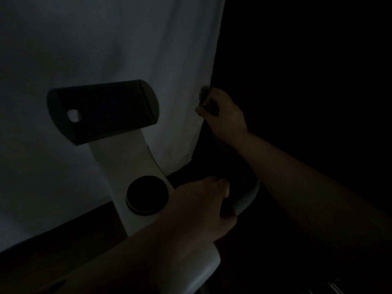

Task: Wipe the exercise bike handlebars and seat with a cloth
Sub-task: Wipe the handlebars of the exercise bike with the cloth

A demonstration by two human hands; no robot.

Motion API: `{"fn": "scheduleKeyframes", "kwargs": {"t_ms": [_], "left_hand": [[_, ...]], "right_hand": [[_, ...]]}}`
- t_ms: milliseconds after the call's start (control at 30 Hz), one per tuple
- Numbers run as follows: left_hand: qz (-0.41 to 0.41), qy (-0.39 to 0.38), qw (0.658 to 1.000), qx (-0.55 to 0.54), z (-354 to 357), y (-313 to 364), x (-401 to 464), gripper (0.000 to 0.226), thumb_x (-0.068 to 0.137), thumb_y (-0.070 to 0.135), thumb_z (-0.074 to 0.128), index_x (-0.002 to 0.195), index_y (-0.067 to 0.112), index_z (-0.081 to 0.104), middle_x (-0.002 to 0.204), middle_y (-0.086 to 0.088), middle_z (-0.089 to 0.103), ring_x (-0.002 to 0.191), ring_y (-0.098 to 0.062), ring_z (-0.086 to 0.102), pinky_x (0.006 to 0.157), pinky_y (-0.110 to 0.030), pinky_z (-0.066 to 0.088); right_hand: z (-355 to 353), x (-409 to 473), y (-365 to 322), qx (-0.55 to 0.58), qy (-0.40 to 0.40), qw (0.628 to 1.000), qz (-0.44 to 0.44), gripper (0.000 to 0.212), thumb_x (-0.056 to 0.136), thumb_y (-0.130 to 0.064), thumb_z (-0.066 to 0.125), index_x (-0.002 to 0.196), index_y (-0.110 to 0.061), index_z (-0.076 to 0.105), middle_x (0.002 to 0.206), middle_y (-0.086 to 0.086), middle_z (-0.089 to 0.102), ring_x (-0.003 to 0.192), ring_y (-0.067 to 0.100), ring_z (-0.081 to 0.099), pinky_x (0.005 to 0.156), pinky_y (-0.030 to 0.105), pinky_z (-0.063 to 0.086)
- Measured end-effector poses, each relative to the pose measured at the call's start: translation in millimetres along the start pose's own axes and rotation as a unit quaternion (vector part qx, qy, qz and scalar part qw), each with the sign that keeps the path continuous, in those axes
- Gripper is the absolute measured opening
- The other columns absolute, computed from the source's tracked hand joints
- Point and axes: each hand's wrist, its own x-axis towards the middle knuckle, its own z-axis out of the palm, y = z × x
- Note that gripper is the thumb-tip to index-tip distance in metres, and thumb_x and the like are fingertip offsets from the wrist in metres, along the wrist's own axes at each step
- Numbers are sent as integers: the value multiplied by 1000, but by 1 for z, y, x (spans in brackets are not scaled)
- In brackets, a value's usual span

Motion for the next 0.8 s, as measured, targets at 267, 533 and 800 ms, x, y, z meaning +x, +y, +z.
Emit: {"fn": "scheduleKeyframes", "kwargs": {"t_ms": [267, 533, 800], "left_hand": [[1, -17, 1000, -5, -2, 2, 1, 23, 85, 47, 52, 95, 27, 45, 99, 10, 52, 88, -9, 56, 66, -25, 40], [-31, -27, 999, 27, 2, 4, 3, 17, 87, 47, 47, 89, 32, 39, 92, 12, 47, 84, -10, 53, 56, -24, 28], [11, 3, 1000, 24, 6, -2, 3, 29, 87, 49, 49, 106, 27, 47, 107, 10, 52, 95, -12, 56, 67, -24, 35]], "right_hand": [[-36, 47, -22, -33, -84, 994, 58, 23, 89, -37, 59, 94, -16, 50, 86, -5, 56, 85, 15, 56, 63, 21, 37], [3, -40, -7, -36, 70, 994, 72, 36, 93, -38, 53, 122, -16, 53, 120, 1, 61, 102, 16, 58, 71, 16, 33], [-20, 3, -32, -91, 27, 993, 63, 31, 95, -42, 50, 114, -19, 53, 109, 1, 62, 92, 19, 59, 74, 24, 43]]}}
